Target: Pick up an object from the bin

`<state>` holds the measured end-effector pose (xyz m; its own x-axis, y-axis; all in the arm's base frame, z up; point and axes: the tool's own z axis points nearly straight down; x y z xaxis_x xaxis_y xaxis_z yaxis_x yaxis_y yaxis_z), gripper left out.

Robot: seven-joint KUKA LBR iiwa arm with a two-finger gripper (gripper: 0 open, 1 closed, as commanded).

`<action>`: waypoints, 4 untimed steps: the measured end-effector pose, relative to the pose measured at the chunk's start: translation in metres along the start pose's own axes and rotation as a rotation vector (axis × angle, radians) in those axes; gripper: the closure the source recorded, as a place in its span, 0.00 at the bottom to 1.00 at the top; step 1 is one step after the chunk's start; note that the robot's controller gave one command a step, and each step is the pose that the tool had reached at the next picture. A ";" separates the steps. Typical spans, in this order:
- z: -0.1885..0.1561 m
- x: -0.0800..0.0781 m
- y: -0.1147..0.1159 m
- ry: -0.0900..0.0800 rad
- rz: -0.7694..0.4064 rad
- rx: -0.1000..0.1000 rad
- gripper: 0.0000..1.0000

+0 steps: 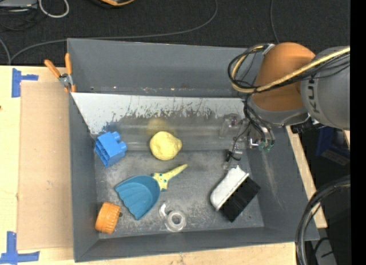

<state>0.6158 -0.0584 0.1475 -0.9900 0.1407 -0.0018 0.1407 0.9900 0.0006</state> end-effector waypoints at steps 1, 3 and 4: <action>0.021 0.059 0.016 0.005 -0.334 -0.001 1.00; 0.021 0.059 0.016 0.004 -0.334 -0.001 0.00; 0.021 0.059 0.016 0.004 -0.334 -0.001 0.00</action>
Offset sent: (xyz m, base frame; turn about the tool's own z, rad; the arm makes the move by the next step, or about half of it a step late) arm 0.0000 0.0000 0.0000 0.0000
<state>0.5596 -0.0343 0.1268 -0.9816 -0.1911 0.0022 -0.1911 0.9816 0.0018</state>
